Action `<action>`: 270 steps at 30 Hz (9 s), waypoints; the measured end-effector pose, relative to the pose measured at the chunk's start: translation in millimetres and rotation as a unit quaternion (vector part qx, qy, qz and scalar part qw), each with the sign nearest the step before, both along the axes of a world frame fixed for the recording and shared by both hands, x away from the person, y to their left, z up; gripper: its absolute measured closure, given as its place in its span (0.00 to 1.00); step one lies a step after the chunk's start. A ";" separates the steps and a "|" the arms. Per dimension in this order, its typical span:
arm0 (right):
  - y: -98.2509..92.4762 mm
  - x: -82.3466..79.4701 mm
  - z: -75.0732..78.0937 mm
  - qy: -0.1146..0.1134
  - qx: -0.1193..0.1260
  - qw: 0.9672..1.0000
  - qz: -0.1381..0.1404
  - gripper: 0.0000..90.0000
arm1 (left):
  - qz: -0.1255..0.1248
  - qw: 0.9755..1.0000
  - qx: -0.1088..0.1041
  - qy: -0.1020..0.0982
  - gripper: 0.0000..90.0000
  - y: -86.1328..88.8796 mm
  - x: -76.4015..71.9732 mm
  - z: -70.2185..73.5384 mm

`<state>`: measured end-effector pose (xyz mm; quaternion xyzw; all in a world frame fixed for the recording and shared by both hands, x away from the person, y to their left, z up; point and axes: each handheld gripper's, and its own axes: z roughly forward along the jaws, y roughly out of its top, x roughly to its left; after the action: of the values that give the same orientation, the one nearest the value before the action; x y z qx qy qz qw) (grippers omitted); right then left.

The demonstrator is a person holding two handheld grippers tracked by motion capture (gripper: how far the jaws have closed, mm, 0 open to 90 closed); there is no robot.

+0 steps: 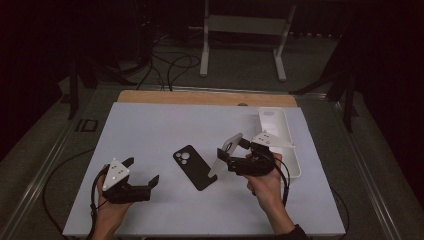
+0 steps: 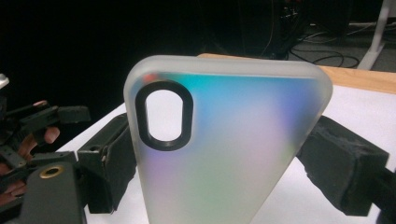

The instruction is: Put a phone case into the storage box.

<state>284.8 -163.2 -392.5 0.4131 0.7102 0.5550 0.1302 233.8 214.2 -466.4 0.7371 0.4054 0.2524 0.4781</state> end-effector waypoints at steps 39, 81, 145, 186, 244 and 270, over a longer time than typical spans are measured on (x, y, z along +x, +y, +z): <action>-34.8 44.9 30.7 -0.022 -0.045 0.997 -0.060 0.18 | 0.056 0.998 0.003 0.001 0.00 23.2 -13.3 -21.4; -90.8 125.6 41.2 -0.004 -0.096 0.975 -0.199 0.18 | 0.056 0.998 -0.002 0.004 0.00 23.8 -13.3 -21.7; -96.1 197.6 -48.4 0.106 -0.216 0.926 -0.291 0.18 | 0.064 0.998 -0.022 -0.001 0.00 29.8 -15.9 -20.6; -101.7 156.6 -13.6 0.037 -0.167 0.963 -0.209 0.10 | 0.068 0.998 -0.018 -0.003 0.00 29.9 -18.0 -19.0; -103.9 -39.2 -71.6 -0.095 -0.076 0.990 -0.076 0.11 | 0.042 0.999 -0.014 -0.020 0.00 15.0 -22.5 5.1; -108.8 -39.3 -72.0 -0.102 -0.062 0.989 -0.086 0.11 | -0.043 0.999 -0.010 0.016 0.06 -43.6 25.1 25.8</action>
<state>245.5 -272.0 -464.6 0.4050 0.6883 0.5355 0.2747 258.9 170.7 -440.6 0.7527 0.3837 0.2158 0.4895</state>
